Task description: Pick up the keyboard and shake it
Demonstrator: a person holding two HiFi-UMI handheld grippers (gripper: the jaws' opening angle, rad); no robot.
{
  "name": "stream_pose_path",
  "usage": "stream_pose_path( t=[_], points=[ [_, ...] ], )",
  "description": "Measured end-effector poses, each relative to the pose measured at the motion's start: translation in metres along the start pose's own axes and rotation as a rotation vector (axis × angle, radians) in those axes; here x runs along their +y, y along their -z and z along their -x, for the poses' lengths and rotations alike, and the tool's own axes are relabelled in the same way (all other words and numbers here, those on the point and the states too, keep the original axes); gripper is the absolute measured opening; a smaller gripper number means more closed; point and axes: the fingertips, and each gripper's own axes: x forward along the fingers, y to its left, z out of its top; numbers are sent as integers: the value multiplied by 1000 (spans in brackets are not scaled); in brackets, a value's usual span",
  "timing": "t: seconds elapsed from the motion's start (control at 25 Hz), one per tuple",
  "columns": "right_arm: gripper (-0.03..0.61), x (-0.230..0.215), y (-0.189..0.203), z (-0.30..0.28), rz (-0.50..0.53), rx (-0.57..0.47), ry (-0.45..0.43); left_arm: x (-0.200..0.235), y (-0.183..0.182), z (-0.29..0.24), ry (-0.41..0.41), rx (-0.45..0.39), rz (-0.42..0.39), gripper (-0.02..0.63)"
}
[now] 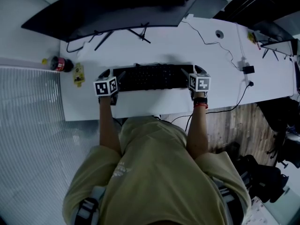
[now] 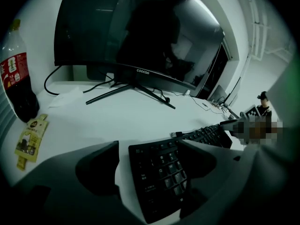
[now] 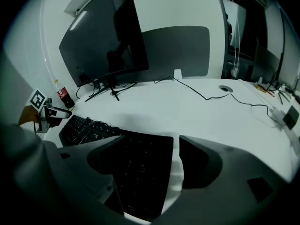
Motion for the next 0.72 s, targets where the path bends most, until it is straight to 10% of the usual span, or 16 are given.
stream_pose_path(
  t=[0.72],
  points=[
    [353,3,-9,-10,-67,-4,-20,-1,5,-16,54,88,9,385]
  ],
)
